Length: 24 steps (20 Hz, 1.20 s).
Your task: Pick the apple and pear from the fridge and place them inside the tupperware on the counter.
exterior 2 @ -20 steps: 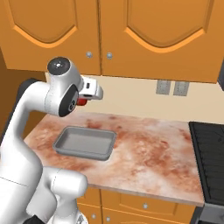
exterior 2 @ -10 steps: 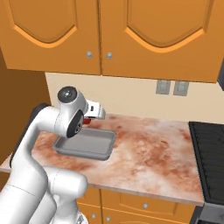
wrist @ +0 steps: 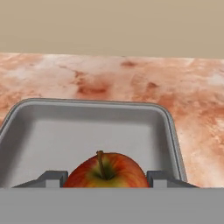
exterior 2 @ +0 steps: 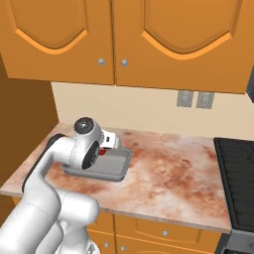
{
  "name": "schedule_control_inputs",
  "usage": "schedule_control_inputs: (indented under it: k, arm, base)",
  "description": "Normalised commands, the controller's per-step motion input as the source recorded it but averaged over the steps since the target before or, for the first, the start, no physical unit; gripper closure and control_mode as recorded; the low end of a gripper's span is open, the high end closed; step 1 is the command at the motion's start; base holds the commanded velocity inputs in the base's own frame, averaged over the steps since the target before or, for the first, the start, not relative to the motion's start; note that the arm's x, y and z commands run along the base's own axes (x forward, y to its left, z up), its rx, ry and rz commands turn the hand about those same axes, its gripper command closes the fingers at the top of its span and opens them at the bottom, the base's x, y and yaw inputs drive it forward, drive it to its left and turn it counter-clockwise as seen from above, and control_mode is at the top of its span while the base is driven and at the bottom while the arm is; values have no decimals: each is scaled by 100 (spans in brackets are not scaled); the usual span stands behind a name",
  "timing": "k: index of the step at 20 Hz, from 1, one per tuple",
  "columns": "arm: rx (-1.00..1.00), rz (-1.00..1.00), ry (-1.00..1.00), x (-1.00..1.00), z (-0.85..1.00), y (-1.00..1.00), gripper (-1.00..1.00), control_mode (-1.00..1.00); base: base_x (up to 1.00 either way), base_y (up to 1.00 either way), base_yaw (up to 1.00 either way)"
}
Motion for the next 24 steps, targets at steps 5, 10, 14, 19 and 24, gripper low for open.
schedule_control_inputs:
  k: [5,10,14,19,24]
  arm:
    - [0,0,3,40,-55,2,100,-100]
    - [0,0,4,39,-50,2,100,-100]
    - [0,0,2,36,-44,0,100,-100]
    - [0,0,2,28,-47,0,100,-100]
    - [0,0,1,28,-42,0,100,-100]
  base:
    - [0,0,0]
    - [0,0,0]
    - [0,0,0]
    - [0,0,0]
    - [0,0,0]
